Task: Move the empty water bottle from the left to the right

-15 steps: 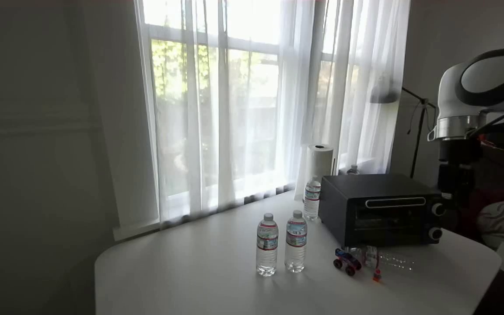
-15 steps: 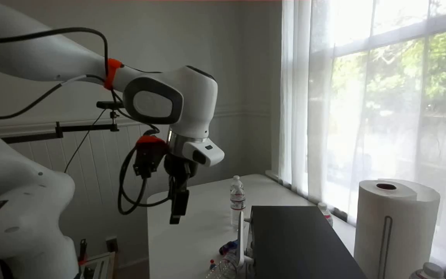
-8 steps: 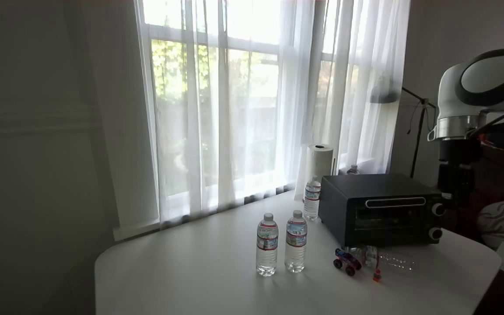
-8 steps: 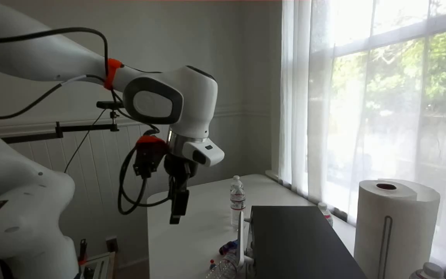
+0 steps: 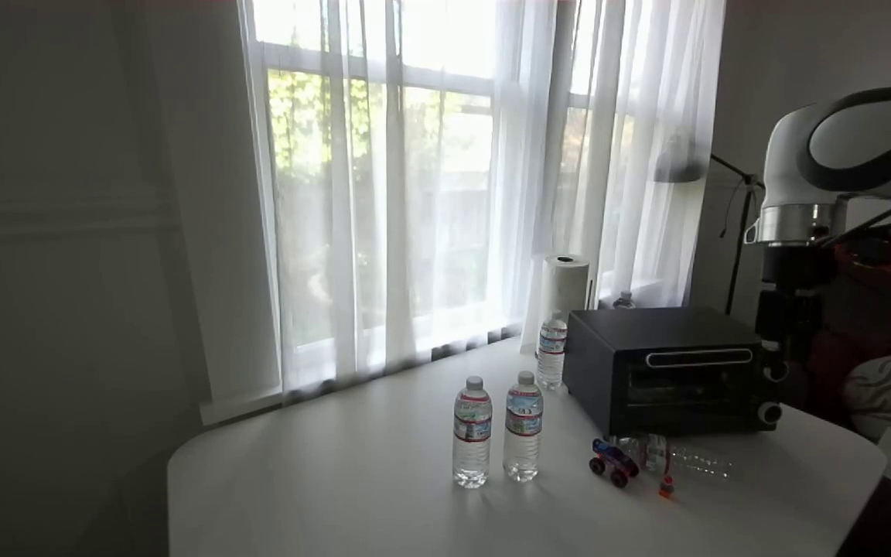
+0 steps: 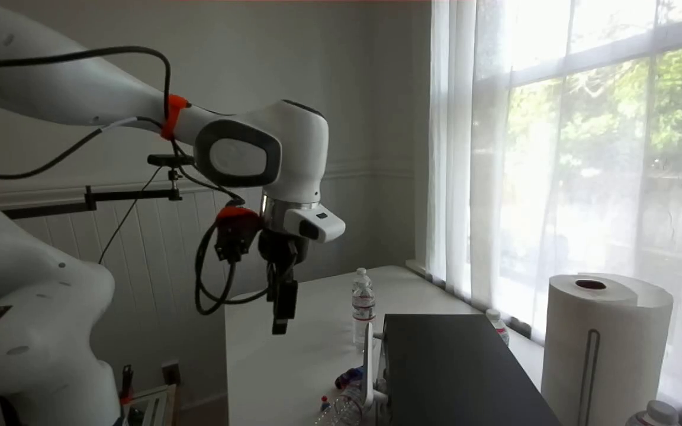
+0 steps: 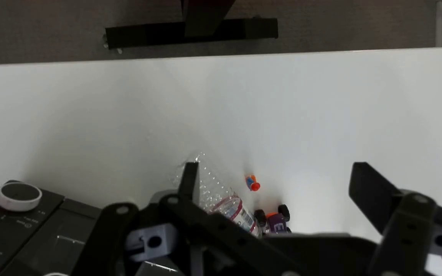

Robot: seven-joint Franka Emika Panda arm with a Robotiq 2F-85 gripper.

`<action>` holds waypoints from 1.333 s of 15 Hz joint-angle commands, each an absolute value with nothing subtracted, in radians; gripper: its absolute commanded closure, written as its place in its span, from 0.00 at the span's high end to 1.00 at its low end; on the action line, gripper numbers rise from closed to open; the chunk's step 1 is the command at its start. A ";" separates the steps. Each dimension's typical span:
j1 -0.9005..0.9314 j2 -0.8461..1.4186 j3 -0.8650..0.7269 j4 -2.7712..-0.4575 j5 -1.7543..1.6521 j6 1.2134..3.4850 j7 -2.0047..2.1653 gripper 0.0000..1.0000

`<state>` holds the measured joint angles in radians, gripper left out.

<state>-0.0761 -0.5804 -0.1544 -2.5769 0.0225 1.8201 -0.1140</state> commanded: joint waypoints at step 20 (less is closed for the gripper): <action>-0.111 -0.457 0.055 -2.755 -0.203 2.377 0.156 1.00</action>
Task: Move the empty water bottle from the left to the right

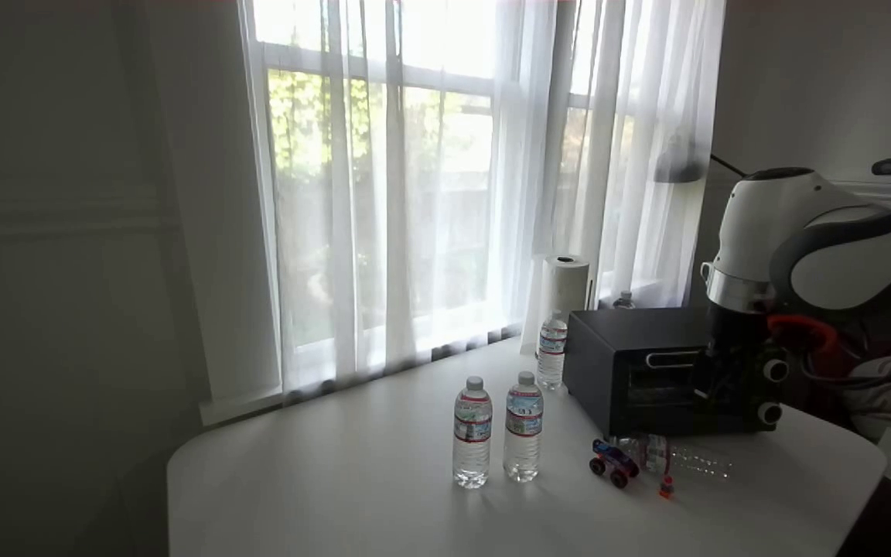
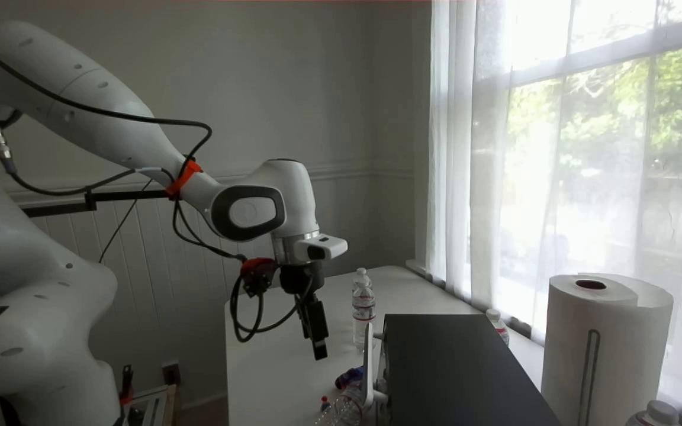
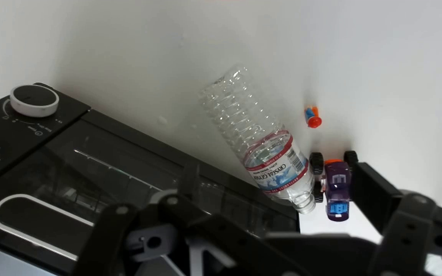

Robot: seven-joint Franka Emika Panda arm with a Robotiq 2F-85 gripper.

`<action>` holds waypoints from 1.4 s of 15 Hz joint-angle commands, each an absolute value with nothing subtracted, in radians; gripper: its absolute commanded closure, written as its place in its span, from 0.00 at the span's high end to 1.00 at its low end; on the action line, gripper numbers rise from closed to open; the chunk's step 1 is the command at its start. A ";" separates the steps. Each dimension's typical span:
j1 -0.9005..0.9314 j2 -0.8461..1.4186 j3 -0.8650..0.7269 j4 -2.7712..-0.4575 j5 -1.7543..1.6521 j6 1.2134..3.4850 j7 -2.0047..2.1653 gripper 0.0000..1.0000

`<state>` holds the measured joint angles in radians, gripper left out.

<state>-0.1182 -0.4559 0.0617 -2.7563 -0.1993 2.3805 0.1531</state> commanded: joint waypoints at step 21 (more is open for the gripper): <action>-0.138 -0.375 0.131 -2.755 -0.354 2.514 0.234 1.00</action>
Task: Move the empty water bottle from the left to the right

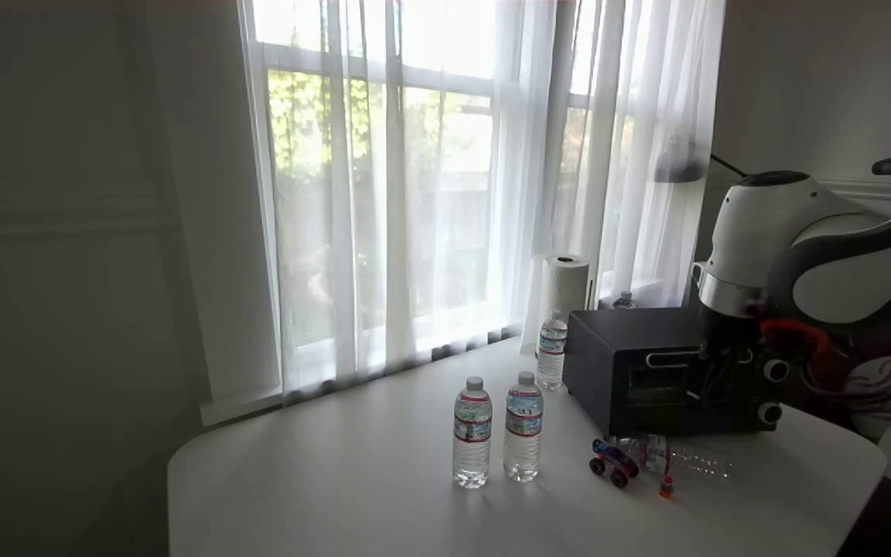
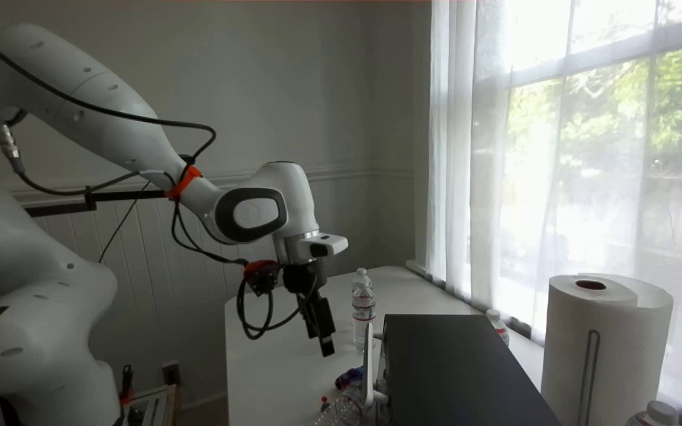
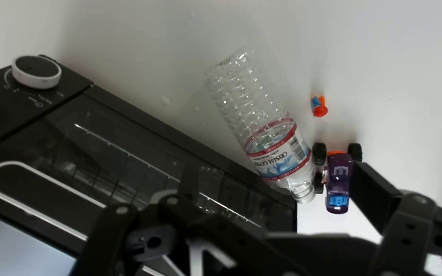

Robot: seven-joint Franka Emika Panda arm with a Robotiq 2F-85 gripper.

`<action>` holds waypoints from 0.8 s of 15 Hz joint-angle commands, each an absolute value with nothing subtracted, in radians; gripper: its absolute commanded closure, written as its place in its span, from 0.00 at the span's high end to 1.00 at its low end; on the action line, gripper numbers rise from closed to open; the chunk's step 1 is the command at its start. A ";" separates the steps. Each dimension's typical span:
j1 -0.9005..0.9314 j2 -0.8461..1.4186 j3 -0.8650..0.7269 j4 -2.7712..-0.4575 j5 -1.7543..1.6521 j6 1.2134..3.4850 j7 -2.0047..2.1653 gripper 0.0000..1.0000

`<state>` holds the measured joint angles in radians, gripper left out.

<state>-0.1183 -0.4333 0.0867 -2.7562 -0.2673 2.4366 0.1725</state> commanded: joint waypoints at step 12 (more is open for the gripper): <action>-0.160 -0.107 0.125 -2.757 -0.648 2.688 0.393 1.00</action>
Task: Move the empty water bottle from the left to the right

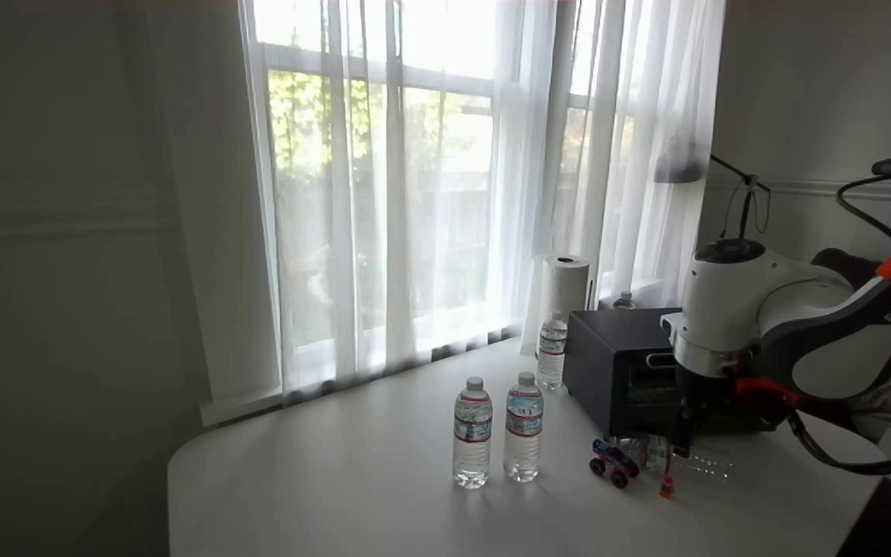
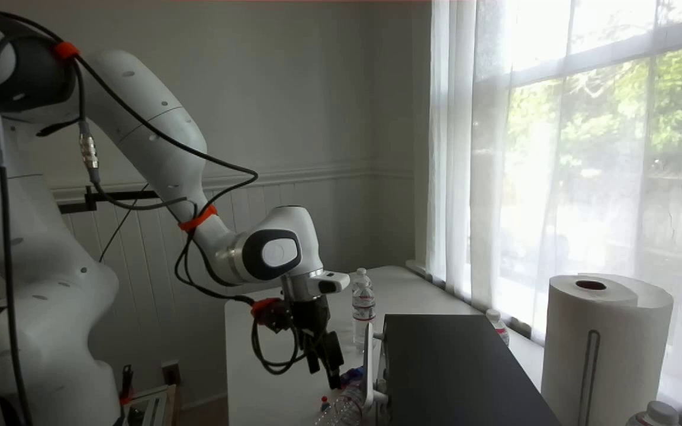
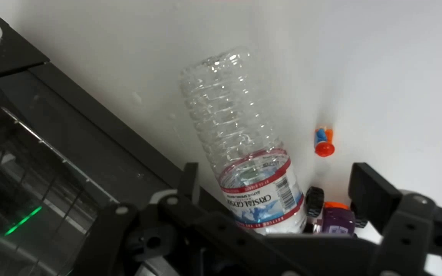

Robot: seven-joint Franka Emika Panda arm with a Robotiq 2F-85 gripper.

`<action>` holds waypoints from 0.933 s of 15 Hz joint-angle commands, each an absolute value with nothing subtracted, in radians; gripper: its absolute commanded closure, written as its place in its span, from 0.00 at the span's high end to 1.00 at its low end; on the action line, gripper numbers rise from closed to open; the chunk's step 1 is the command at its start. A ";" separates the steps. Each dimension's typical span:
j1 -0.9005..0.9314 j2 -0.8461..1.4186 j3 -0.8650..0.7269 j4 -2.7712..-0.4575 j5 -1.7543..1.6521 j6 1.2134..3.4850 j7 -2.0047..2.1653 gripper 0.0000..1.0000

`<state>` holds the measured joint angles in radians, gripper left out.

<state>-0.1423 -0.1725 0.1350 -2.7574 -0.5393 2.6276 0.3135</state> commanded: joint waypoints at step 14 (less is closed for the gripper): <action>-0.255 0.050 0.063 -2.750 -1.109 2.780 0.705 1.00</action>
